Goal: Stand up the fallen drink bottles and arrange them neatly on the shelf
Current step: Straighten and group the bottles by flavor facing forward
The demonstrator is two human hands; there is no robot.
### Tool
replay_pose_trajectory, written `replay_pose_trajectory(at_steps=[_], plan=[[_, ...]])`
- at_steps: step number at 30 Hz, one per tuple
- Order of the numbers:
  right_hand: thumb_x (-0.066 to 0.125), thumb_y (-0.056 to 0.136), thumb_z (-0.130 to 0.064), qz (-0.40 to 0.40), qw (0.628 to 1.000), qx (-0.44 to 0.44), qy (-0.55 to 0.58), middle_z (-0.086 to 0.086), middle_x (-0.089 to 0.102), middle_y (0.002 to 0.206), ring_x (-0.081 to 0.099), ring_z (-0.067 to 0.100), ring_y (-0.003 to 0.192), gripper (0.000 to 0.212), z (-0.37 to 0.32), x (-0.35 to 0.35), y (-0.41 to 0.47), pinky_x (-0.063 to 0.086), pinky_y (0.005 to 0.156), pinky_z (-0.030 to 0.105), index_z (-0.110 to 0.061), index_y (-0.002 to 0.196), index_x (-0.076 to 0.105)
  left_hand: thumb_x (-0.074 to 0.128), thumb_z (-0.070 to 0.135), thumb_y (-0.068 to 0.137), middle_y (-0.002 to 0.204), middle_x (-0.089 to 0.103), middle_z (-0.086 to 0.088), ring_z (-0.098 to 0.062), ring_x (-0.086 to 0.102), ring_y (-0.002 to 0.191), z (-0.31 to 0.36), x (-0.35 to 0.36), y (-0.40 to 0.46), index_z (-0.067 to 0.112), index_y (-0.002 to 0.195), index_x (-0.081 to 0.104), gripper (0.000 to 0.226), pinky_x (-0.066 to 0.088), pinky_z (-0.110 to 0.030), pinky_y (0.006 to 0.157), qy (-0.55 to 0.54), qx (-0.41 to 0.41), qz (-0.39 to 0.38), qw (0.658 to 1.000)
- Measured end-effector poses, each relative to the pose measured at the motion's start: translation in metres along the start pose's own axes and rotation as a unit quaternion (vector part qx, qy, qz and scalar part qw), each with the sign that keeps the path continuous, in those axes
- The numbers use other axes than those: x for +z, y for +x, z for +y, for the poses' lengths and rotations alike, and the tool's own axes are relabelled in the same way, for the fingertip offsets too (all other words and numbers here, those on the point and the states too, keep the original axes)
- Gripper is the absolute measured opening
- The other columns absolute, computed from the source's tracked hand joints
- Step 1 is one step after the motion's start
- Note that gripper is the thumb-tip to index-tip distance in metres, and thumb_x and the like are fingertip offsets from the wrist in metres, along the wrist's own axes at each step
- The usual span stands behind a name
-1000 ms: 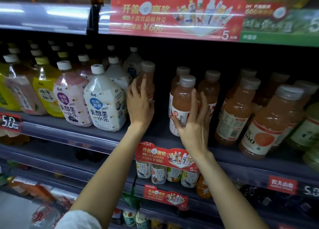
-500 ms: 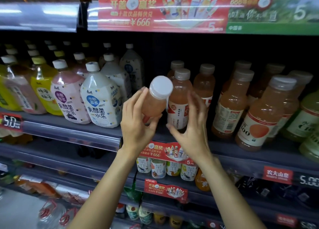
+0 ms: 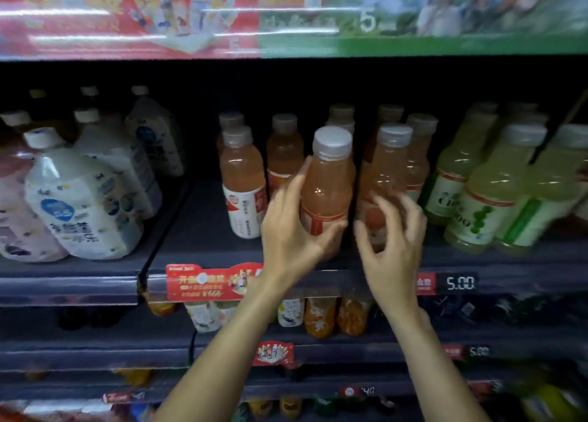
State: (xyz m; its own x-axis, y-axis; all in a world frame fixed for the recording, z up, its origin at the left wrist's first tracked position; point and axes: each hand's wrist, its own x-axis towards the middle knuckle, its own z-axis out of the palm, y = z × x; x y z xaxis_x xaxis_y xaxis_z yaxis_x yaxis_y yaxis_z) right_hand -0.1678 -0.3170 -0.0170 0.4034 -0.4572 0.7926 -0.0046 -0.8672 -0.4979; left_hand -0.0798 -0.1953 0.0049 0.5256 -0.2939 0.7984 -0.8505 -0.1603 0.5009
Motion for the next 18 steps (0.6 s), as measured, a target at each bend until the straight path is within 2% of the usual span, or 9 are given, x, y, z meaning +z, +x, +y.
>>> replay_pose_trajectory(at_steps=[1, 3, 5, 7, 11, 15, 18], plan=[[0.064, 0.085, -0.026, 0.039, 0.999, 0.023, -0.02, 0.015, 0.043, 0.124, 0.042, 0.024, 0.116, 0.044, 0.004, -0.002, 0.003, 0.036, 0.1, 0.027, -0.013, 0.124, 0.05, 0.077, 0.043, 0.075, 0.136, 0.044, 0.006, -0.007, 0.044, 0.126, 0.0, 0.007, 0.0, 0.016, 0.143, 0.035, 0.085, 0.036, -0.018, 0.104, 0.001, 0.006, -0.002, 1.0], [0.073, 0.076, -0.026, 0.069, 0.993, 0.082, -0.049, 0.018, 0.045, 0.121, 0.044, 0.026, 0.111, 0.06, 0.01, -0.003, 0.009, 0.039, 0.092, 0.034, -0.016, 0.125, 0.039, 0.08, 0.041, 0.074, 0.137, 0.043, 0.009, -0.008, 0.046, 0.127, 0.001, 0.019, 0.0, 0.016, 0.144, 0.035, 0.087, 0.036, -0.016, 0.104, -0.009, 0.002, -0.013, 1.0], [0.08, 0.07, -0.028, 0.041, 0.99, 0.123, -0.052, 0.017, 0.047, 0.125, 0.047, 0.029, 0.113, 0.079, 0.015, -0.001, 0.014, 0.044, 0.091, 0.039, -0.019, 0.129, 0.029, 0.082, 0.041, 0.073, 0.141, 0.044, 0.006, -0.011, 0.047, 0.129, 0.0, 0.027, 0.0, 0.016, 0.146, 0.034, 0.091, 0.041, -0.026, 0.106, -0.025, -0.023, -0.021, 0.999], [0.081, 0.07, -0.031, 0.001, 0.987, 0.154, -0.035, 0.014, 0.05, 0.13, 0.052, 0.031, 0.115, 0.088, 0.019, 0.001, 0.016, 0.05, 0.088, 0.047, -0.022, 0.134, 0.022, 0.081, 0.042, 0.073, 0.146, 0.045, 0.001, -0.014, 0.047, 0.131, -0.001, 0.032, 0.002, 0.016, 0.148, 0.032, 0.093, 0.045, -0.038, 0.104, -0.042, -0.047, -0.036, 0.997], [0.077, 0.073, -0.032, -0.045, 0.983, 0.177, 0.003, 0.008, 0.055, 0.129, 0.059, 0.029, 0.11, 0.087, 0.028, -0.006, 0.02, 0.053, 0.081, 0.044, -0.023, 0.138, 0.021, 0.078, 0.042, 0.074, 0.151, 0.04, 0.001, -0.013, 0.043, 0.136, -0.002, 0.035, 0.008, 0.016, 0.151, 0.027, 0.095, 0.044, -0.041, 0.105, -0.065, -0.065, -0.067, 0.994], [0.079, 0.072, -0.031, -0.059, 0.985, 0.16, 0.027, 0.006, 0.051, 0.131, 0.055, 0.024, 0.115, 0.088, 0.031, -0.014, 0.021, 0.051, 0.088, 0.045, -0.019, 0.14, 0.025, 0.079, 0.037, 0.076, 0.153, 0.036, 0.003, -0.009, 0.039, 0.137, -0.001, 0.035, 0.013, 0.017, 0.152, 0.023, 0.096, 0.041, -0.039, 0.109, -0.096, -0.089, -0.101, 0.986], [0.08, 0.072, -0.031, -0.076, 0.986, 0.147, 0.023, 0.007, 0.048, 0.134, 0.053, 0.026, 0.118, 0.093, 0.027, -0.013, 0.023, 0.05, 0.088, 0.043, -0.023, 0.143, 0.021, 0.076, 0.038, 0.079, 0.154, 0.03, 0.008, -0.008, 0.034, 0.14, -0.003, 0.032, 0.013, 0.022, 0.153, 0.019, 0.095, 0.038, -0.04, 0.112, -0.096, -0.079, -0.118, 0.985]])
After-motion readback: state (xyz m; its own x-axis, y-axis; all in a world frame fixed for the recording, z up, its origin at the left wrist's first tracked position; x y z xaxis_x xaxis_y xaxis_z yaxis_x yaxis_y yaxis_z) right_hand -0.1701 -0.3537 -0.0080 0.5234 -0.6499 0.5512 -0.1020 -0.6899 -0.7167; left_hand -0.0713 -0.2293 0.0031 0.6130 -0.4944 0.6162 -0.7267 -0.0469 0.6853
